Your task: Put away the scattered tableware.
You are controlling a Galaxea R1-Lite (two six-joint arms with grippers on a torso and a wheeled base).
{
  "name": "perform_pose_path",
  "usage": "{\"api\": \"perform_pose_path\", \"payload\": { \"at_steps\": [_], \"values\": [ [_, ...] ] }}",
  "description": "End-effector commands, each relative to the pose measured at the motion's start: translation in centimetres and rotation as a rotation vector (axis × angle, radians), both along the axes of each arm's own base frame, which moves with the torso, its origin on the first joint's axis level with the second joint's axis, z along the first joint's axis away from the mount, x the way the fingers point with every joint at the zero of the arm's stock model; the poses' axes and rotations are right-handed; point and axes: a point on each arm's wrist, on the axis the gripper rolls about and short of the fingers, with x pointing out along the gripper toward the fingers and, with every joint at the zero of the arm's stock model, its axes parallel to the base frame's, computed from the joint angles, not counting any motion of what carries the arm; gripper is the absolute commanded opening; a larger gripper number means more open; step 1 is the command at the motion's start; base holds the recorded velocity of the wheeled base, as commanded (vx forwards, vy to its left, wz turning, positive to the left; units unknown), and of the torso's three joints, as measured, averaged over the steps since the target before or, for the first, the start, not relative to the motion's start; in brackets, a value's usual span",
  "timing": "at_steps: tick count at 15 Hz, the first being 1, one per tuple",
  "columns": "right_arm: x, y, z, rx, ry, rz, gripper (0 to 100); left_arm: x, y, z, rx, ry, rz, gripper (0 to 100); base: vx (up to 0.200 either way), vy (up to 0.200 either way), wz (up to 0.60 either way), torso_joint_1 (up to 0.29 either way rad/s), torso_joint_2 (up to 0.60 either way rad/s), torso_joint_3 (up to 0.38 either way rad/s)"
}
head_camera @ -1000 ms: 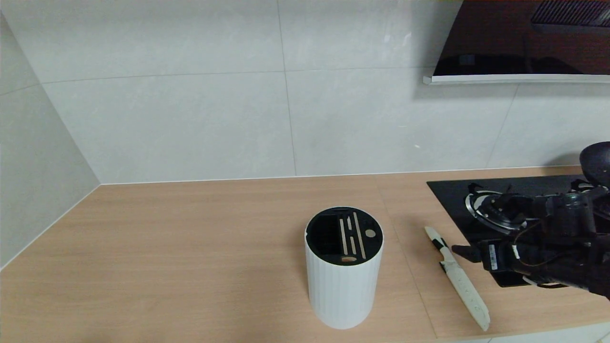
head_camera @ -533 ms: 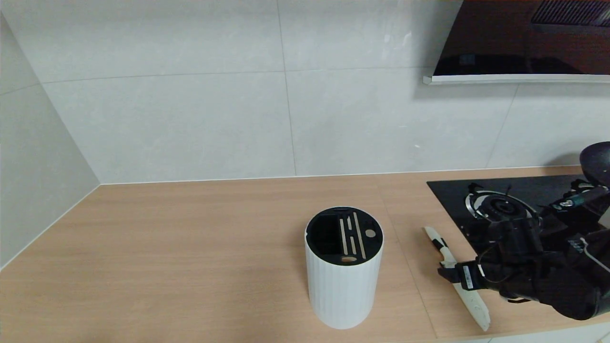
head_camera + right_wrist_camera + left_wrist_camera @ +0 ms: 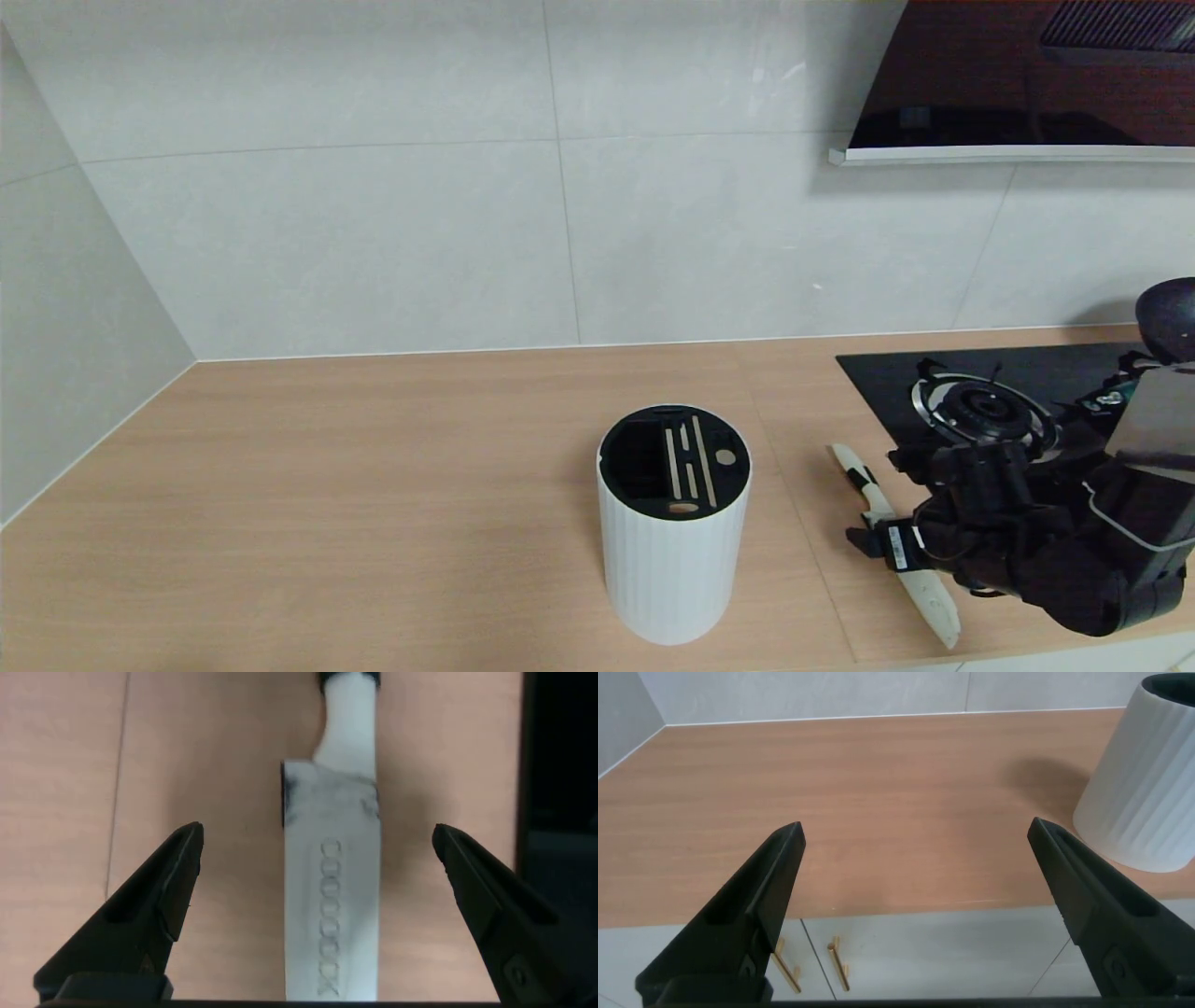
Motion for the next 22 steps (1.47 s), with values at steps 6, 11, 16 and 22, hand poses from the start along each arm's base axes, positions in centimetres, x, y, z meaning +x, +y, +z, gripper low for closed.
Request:
{"api": "perform_pose_path", "payload": {
  "at_steps": [6, 11, 16, 22],
  "values": [
    [0.6, 0.2, -1.4, 0.000, -0.002, -0.009, 100, 0.0, 0.0, 0.0, 0.000, 0.000, 0.000, 100, 0.000, 0.000, 0.00, 0.000, 0.00, 0.000],
    [0.6, 0.0, -1.9, -0.014, 0.011, -0.026, 100, 0.0, 0.0, 0.0, 0.000, 0.000, 0.000, 100, 0.000, 0.000, 0.00, 0.000, 0.00, 0.000],
    [0.7, 0.1, -2.1, -0.014, 0.014, -0.025, 0, 0.0, 0.0, 0.0, 0.000, 0.000, 0.000, 100, 0.000, 0.000, 0.00, 0.000, 0.00, 0.000],
    [0.8, 0.1, -2.0, -0.010, -0.003, -0.027, 0, 0.0, 0.0, 0.0, 0.000, 0.000, 0.000, 100, 0.000, 0.000, 0.00, 0.000, 0.00, 0.000]
  ]
}}
